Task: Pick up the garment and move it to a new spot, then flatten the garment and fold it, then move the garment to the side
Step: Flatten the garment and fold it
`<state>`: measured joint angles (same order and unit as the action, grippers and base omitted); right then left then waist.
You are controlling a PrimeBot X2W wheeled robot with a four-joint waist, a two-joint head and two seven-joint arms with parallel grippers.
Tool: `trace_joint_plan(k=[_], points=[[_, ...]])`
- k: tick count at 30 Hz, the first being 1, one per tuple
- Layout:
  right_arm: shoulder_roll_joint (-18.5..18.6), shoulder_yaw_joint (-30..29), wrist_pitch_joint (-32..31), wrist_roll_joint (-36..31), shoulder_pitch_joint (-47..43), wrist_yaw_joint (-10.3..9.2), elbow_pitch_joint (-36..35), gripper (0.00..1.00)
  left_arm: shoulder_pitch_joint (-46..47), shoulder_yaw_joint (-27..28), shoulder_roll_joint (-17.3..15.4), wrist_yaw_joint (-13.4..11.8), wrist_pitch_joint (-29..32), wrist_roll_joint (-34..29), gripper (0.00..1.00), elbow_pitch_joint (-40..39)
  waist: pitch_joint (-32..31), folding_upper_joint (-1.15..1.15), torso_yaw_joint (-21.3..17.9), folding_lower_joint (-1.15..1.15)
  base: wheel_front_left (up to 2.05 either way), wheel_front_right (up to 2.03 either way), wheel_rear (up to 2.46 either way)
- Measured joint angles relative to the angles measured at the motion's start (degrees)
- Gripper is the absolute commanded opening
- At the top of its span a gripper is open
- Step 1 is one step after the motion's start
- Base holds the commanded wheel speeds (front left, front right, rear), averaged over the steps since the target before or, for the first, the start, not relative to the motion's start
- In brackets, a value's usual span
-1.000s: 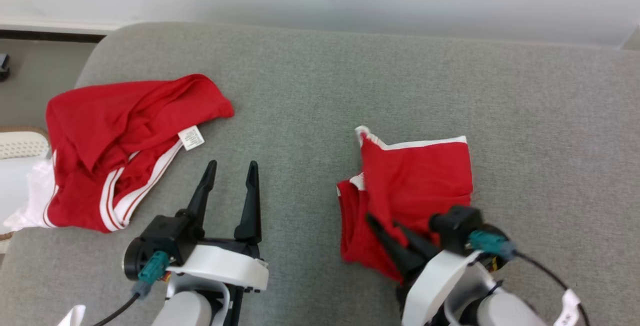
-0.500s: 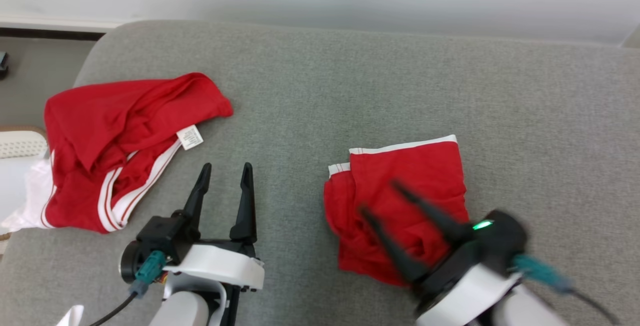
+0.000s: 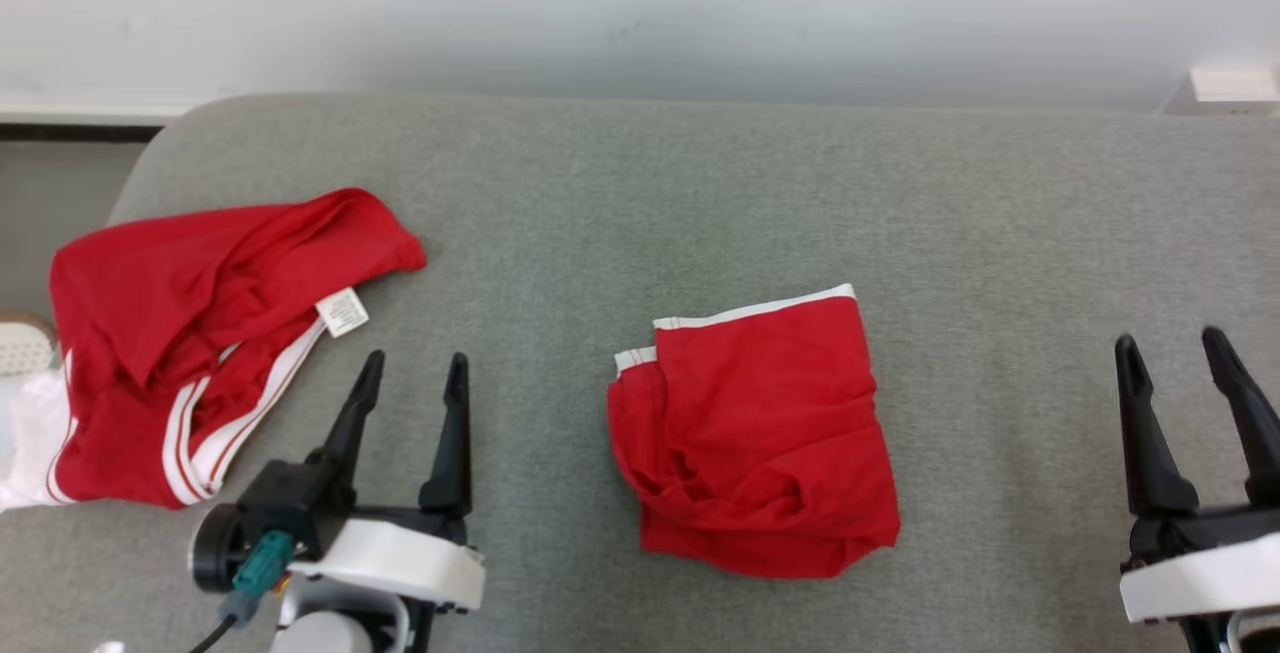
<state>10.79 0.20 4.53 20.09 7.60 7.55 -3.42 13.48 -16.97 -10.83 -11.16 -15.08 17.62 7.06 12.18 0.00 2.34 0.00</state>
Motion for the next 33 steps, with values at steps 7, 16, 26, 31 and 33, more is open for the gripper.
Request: trace_joint_plan(k=[7, 16, 26, 31, 33], points=[[-1.9, -1.4, -1.7, -0.5, -3.1, 0.00, -1.7, 1.00, -1.9, 0.4, -1.3, -0.6, 0.6, 0.0, 1.00, -1.0, -1.6, 0.00, -1.7, 0.00, 0.00, 0.00, 0.00], [-2.8, -1.5, -3.1, -0.5, -3.7, 0.00, -2.1, 1.00, -2.1, -0.3, -1.7, -0.8, 1.4, 0.0, 1.00, -1.9, -2.1, 0.00, -1.5, 0.00, 0.00, 0.00, 0.00], [-2.1, 4.0, -4.7, 0.5, -2.8, 0.00, 0.7, 0.00, -2.0, -1.1, -1.9, -1.0, 1.5, -0.1, 1.00, -2.7, -1.4, 0.00, -1.5, 0.00, 0.00, 0.00, 0.00], [-2.0, 17.2, -3.2, 3.4, 3.6, 0.00, 8.9, 0.00, -0.1, -2.1, -1.6, -0.5, 1.5, -0.4, 1.00, -2.9, 0.0, 0.00, -0.4, 0.00, 0.00, 0.00, 0.00], [-2.1, 21.9, -2.2, 4.7, 6.3, 0.01, 12.3, 0.00, 0.6, -2.4, -1.2, -0.4, 1.5, -0.4, 1.00, -2.7, 0.5, 0.00, 0.4, 0.00, 0.00, 0.00, 0.00]])
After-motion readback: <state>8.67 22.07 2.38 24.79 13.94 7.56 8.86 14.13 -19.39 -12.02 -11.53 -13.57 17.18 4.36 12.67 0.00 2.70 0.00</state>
